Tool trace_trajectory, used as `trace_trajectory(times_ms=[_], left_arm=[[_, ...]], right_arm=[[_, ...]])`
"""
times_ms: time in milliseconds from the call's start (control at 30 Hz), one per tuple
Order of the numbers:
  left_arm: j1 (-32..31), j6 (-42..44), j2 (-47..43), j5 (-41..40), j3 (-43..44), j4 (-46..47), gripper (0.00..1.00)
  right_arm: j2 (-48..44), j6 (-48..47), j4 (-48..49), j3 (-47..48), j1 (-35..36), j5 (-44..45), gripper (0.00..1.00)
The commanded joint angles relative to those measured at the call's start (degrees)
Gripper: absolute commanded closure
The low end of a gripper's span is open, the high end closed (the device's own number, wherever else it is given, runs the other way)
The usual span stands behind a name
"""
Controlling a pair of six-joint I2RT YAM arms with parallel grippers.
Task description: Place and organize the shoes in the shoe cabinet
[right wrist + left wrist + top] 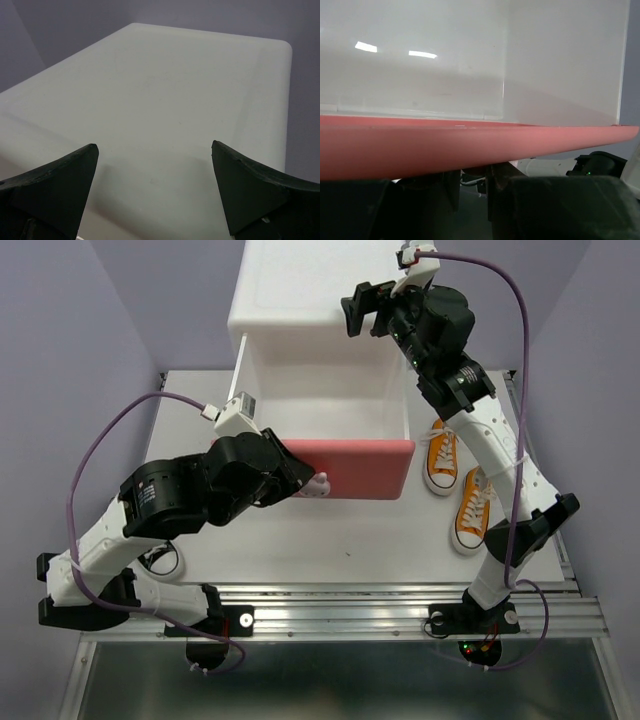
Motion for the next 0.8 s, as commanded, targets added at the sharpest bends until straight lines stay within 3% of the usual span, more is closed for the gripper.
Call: trace_trajectory(times_ms=[0,133,200,233,267,567,767], left_arm=[[-1.19,-1.04,-0.79,4.93,4.83,0.50,0.86],[-1.37,-1.39,-2.11,4.05,4.21,0.50,0.75],[-1.37,-1.56,-2.81,3.17,4.56,0.59,0.64],[-1.37,-1.48,-2.81,3.00,4.74,0.59,0.48],[-1.37,-0.43,-2.55,2.91,5.52,0.59,0.02],[-1.37,1.42,-2.11,1.24,8.34,0.59,0.01],[-1.37,5.28,1.75,2.11,16.77,0.68,0.01]], right_arm=[[3.11,6.10,-15.46,-4.39,0.53,0.43,0.00],[2.85,6.36,-15.46,-4.92,0.53,0.25,0.00],[2.76,6.27,-15.29,-5.18,0.53,-0.01,0.00],[2.76,6.27,-15.20,-5.19,0.53,-0.27,0.00],[2.76,6.19,-15.11,-5.36,0.53,-0.27,0.00],[3.64,5.74,-15.02,-4.83,0.53,-0.45,0.00],[4.08,5.66,-14.94,-4.13,0.53,-1.59,0.00]])
